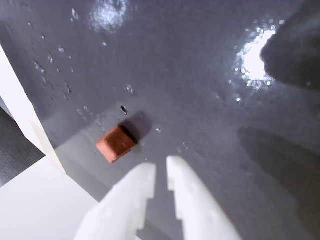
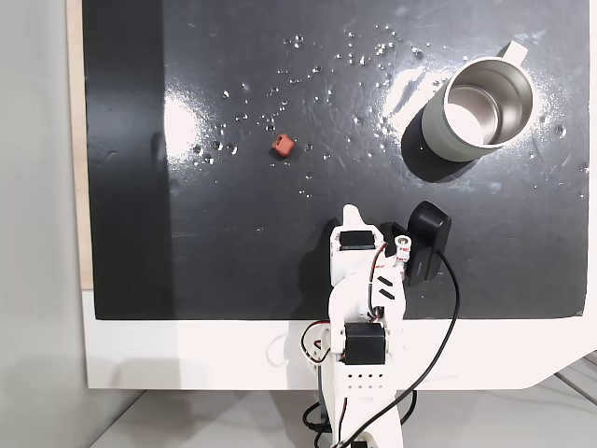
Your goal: Grasp a cube and put it in the cup.
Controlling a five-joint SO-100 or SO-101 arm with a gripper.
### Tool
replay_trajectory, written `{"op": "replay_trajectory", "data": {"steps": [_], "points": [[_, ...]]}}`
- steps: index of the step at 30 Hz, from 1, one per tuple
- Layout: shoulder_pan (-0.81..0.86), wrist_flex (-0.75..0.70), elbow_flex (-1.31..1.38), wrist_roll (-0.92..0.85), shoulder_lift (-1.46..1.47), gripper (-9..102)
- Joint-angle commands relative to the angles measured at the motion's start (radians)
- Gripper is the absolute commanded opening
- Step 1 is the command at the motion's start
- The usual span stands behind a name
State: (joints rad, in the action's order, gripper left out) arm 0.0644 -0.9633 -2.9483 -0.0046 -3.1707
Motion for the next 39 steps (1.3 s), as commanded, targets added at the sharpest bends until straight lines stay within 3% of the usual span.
{"op": "replay_trajectory", "data": {"steps": [1, 22, 34, 39], "points": [[-0.032, 0.043, 0.005, -0.034, -0.008, 0], [-0.031, 0.066, 0.008, -0.064, -0.008, 0], [-0.121, -0.075, 0.298, -0.161, 0.002, 2], [-0.178, -0.092, 0.46, -0.167, 0.147, 0]]}}
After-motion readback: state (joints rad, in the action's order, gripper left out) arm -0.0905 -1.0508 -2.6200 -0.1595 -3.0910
